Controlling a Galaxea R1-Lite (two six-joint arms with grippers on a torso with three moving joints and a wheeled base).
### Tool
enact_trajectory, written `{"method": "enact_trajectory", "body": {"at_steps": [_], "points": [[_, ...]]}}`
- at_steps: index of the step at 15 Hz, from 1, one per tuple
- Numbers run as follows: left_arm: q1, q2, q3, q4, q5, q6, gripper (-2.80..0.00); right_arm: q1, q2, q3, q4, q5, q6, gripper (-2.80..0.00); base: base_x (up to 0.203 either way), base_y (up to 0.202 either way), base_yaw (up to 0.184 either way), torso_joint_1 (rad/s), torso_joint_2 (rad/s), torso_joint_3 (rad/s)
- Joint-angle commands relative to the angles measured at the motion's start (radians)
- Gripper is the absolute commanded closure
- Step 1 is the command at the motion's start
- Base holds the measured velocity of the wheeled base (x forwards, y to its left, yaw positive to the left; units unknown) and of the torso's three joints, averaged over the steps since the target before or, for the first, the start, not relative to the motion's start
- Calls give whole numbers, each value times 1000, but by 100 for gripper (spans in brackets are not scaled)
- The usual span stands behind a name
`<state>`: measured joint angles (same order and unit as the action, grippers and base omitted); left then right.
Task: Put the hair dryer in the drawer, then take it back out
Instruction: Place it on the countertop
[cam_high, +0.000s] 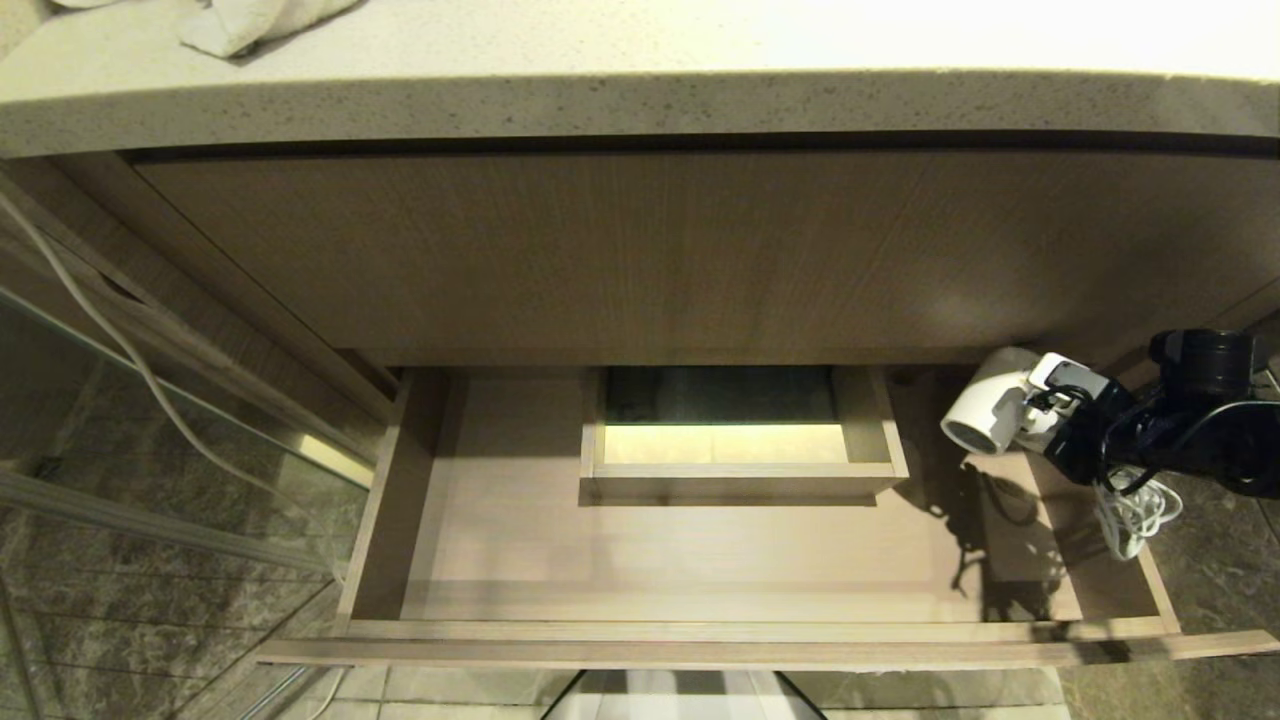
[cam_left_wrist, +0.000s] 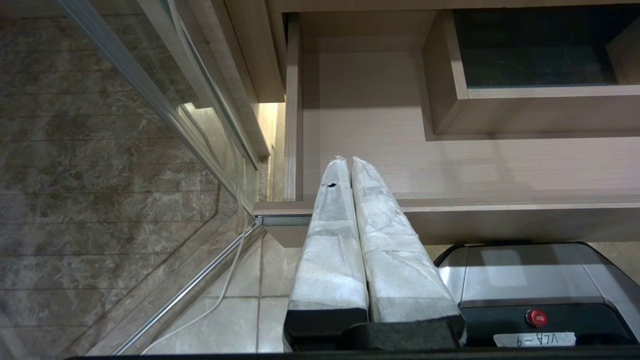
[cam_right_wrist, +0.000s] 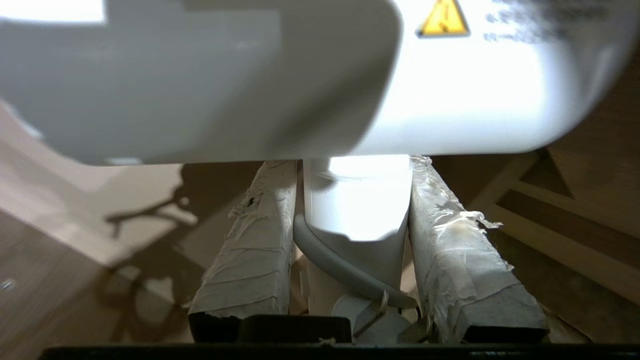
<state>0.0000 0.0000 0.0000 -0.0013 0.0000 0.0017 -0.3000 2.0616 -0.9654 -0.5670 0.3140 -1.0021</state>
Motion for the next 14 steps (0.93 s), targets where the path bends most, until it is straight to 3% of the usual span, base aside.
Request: {"method": "enact_trajectory", "body": {"at_steps": [1,7,14], "points": [[0,-2,0,0,0,0,0,-2,-112,56,-4,2,-5,0,0,0,0,0,0,0],[0,0,0,0,0,0,0,-13,-301,211,20,6,-6,0,0,0,0,0,0,0],[0,-2,0,0,0,0,0,-60,-426,266,98,7,-7,0,0,0,0,0,0,0]]}}
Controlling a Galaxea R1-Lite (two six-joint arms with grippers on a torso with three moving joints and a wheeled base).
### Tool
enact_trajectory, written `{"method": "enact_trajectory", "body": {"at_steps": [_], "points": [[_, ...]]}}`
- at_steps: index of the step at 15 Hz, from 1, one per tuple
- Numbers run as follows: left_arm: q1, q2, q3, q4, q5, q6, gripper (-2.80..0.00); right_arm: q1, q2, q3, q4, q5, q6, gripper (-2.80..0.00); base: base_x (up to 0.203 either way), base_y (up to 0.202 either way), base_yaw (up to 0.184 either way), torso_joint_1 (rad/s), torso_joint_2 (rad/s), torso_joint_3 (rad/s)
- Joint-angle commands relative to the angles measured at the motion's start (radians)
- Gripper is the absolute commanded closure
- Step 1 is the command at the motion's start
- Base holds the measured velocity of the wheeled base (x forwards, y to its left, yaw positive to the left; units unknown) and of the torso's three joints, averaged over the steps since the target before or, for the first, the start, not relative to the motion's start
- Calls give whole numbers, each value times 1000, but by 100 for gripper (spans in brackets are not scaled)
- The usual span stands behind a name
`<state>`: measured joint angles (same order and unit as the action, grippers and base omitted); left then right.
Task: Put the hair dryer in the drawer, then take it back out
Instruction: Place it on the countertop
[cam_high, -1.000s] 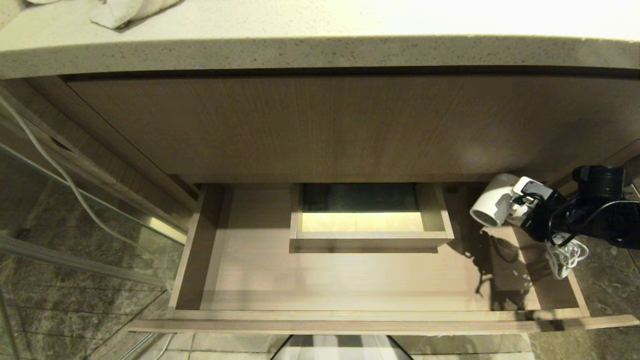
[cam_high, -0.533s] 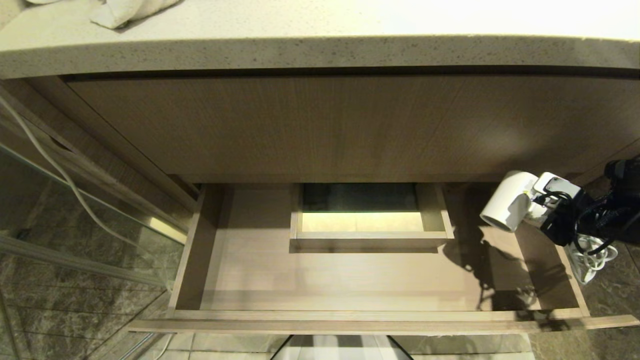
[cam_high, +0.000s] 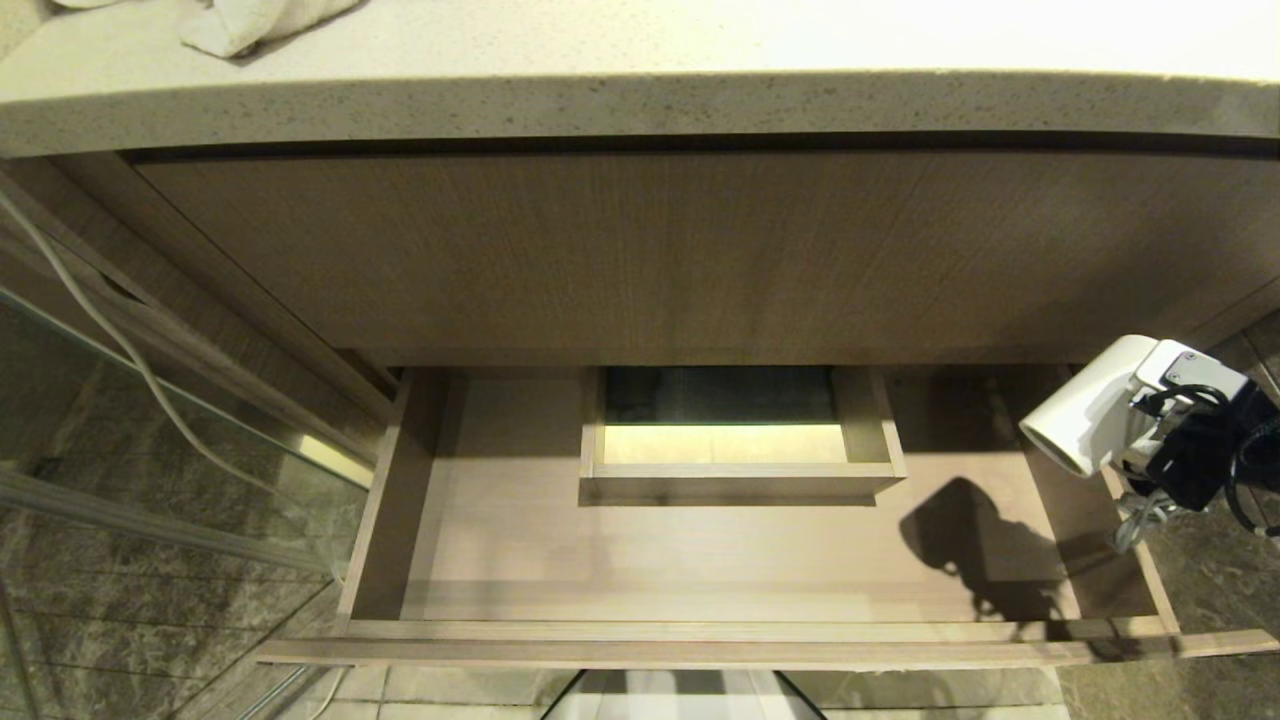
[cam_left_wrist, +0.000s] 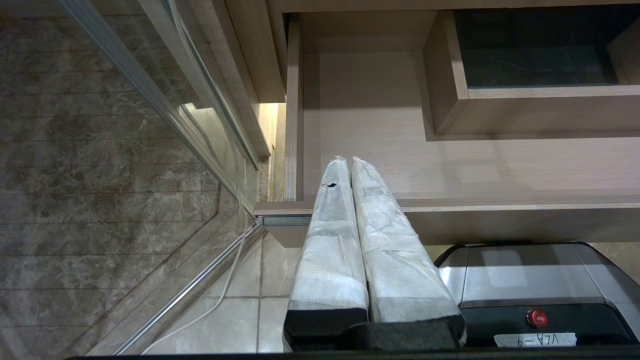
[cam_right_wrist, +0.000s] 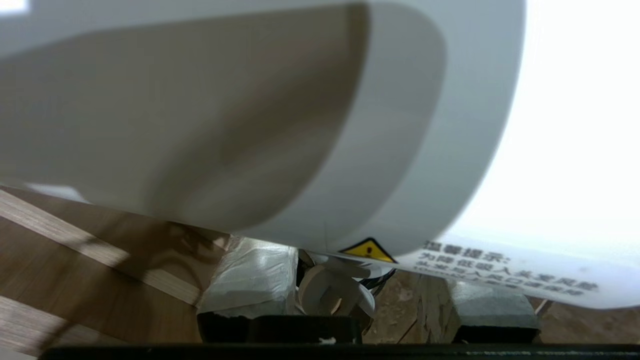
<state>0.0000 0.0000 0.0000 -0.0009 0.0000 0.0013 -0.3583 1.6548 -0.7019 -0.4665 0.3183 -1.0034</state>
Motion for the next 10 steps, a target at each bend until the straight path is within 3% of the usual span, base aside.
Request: {"method": "enact_trajectory", "body": {"at_steps": [1,10], "points": [[0,-2,0,-1,0,0,0,-2,-19,10,-4,3,-7,0,0,0,0,0,0,0],[0,0,0,-1,0,0,0,-1,-120,44,39,4,-6,0,0,0,0,0,0,0]]}}
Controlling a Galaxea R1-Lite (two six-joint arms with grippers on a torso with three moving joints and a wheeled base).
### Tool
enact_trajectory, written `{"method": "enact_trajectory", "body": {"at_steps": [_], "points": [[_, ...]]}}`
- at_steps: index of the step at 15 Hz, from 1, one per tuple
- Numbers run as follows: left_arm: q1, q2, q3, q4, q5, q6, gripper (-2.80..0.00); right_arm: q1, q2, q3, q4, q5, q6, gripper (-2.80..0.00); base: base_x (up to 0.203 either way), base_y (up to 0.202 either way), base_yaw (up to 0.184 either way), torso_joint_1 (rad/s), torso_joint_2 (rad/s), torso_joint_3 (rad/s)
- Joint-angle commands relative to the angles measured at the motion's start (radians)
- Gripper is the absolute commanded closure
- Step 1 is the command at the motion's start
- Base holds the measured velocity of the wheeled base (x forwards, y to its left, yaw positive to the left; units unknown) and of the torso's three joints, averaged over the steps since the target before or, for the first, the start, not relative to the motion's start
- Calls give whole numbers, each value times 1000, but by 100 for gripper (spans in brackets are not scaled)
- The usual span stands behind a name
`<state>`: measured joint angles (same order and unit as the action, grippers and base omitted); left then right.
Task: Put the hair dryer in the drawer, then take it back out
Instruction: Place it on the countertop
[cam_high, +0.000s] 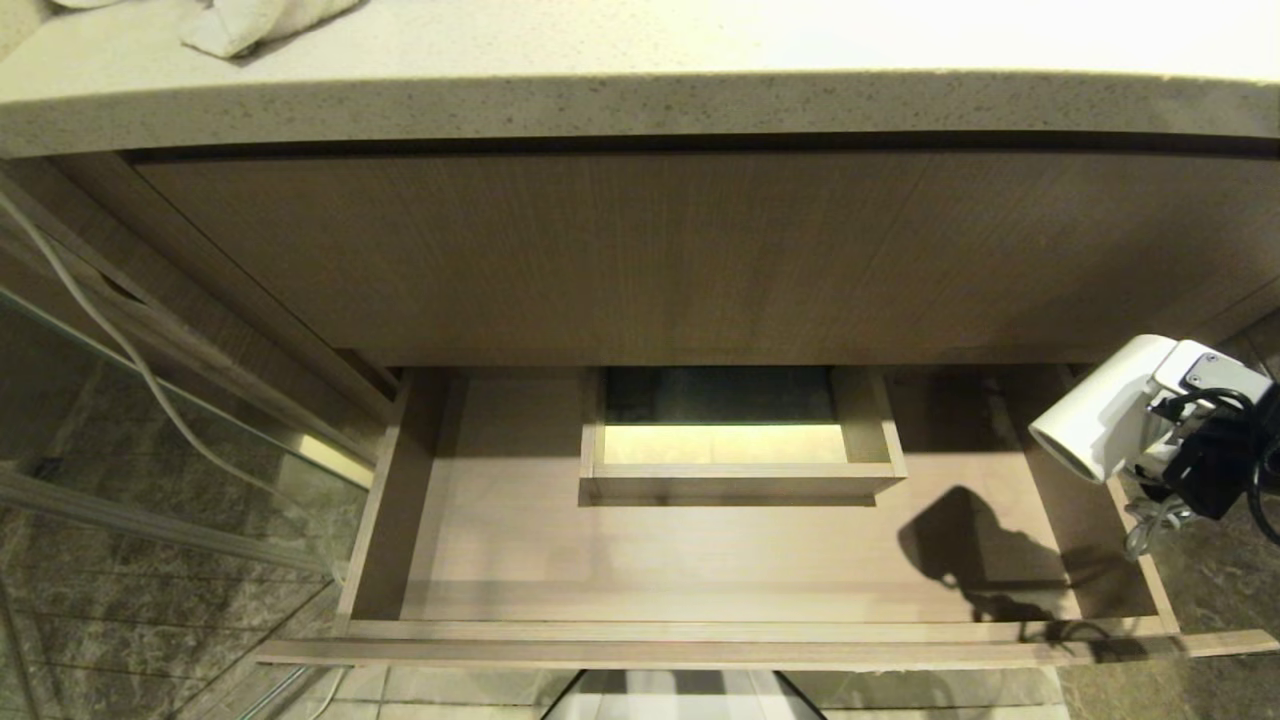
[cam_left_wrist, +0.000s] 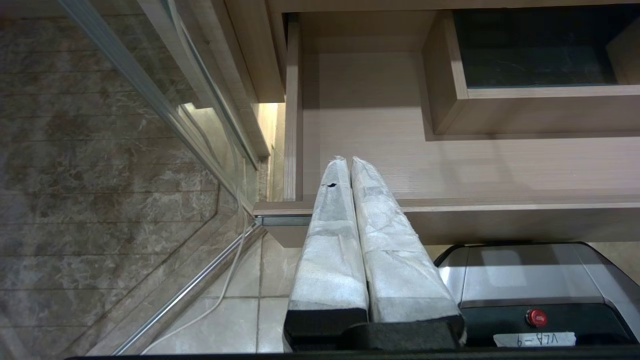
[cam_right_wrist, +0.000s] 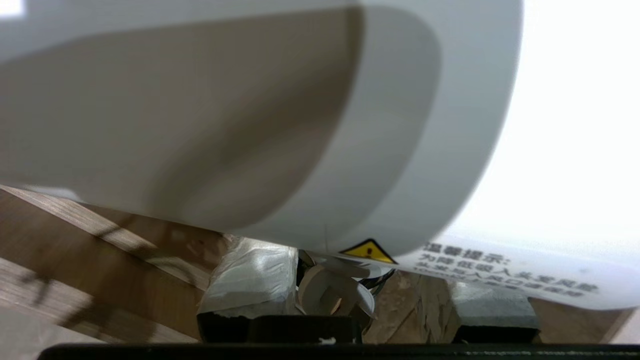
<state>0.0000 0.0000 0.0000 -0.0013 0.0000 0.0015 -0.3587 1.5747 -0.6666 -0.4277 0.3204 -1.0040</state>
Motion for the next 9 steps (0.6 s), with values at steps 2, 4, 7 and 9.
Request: {"method": "enact_trajectory", "body": {"at_steps": [2,4,7,9], "points": [[0,-2,0,0,0,0,0,-1,-92,30,15,1,-3,0,0,0,0,0,0,0],[0,0,0,0,0,0,0,-2,-149,54,30,0,-1,0,0,0,0,0,0,0],[0,-2,0,0,0,0,0,-2,-232,100,37,1,0,0,0,0,0,0,0,0],[0,-1,0,0,0,0,0,-2,-254,114,39,-1,1,0,0,0,0,0,0,0]]}}
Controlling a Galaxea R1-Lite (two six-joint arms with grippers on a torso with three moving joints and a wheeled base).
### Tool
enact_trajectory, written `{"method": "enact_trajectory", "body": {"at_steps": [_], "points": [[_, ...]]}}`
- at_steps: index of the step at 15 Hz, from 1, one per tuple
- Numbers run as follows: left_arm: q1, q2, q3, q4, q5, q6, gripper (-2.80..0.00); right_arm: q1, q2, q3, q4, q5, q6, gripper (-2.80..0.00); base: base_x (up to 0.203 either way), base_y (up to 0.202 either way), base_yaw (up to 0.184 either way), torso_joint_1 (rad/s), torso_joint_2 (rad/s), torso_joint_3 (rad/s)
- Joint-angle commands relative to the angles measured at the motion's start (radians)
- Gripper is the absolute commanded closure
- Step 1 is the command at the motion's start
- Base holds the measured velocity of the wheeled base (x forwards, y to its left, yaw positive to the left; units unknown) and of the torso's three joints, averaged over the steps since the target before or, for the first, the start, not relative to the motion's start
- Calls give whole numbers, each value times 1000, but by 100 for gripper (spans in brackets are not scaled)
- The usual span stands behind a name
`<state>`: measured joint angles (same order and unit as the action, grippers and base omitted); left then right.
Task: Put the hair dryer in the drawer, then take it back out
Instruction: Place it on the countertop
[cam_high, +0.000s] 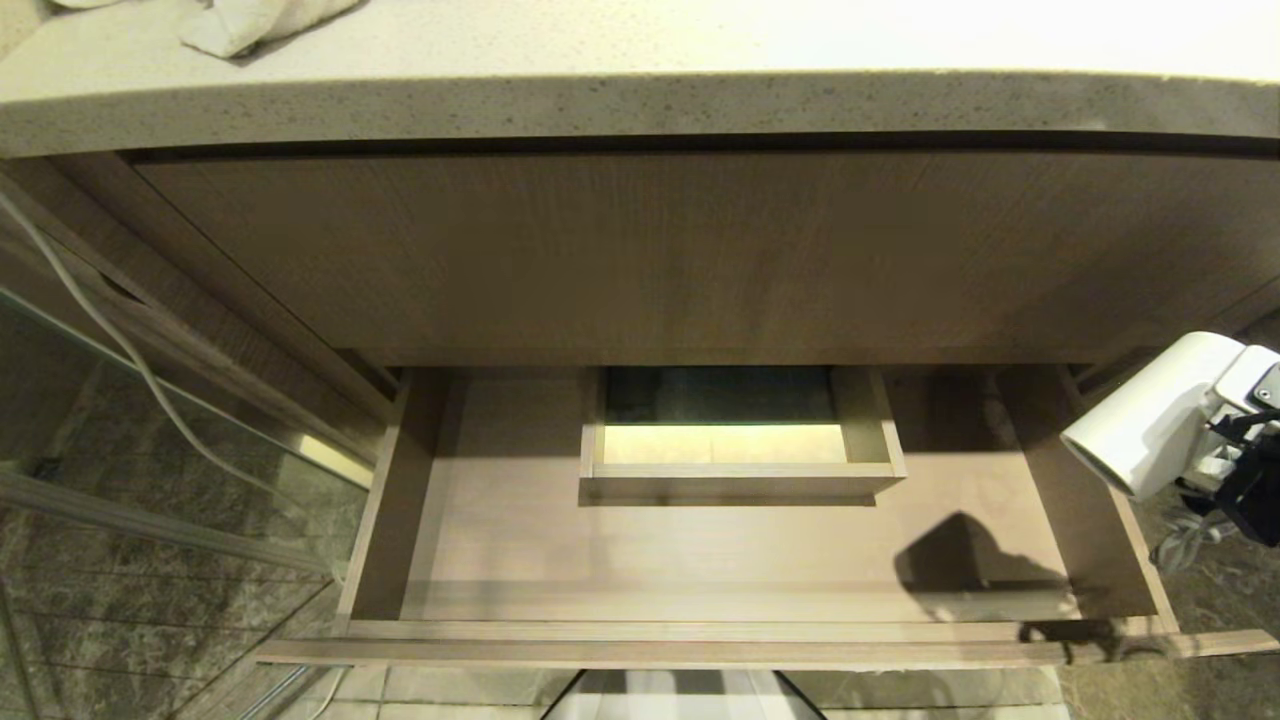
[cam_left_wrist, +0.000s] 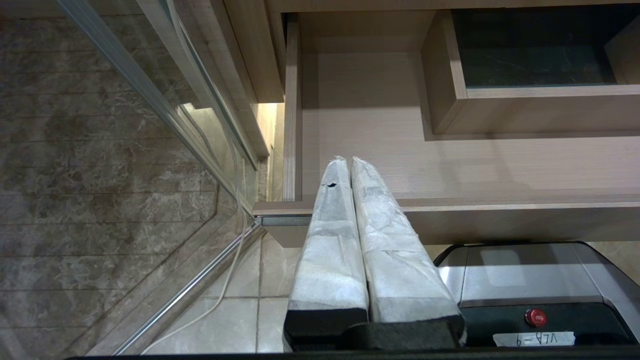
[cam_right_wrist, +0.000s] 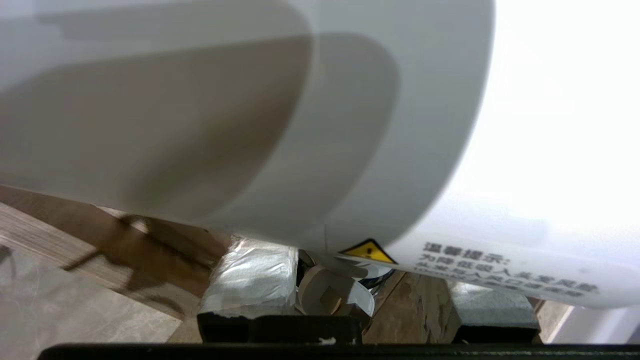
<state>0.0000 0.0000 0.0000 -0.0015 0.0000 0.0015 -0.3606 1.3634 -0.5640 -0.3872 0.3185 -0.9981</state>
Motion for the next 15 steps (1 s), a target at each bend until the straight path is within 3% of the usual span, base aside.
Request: {"method": "enact_trajectory", "body": {"at_steps": [1,15], "points": [[0,-2,0,0,0,0,0,-1,-61,13,5,1,-1,0,0,0,0,0,0,0],[0,-2,0,0,0,0,0,-1,-199,35,93,2,52,0,0,0,0,0,0,0]]}}
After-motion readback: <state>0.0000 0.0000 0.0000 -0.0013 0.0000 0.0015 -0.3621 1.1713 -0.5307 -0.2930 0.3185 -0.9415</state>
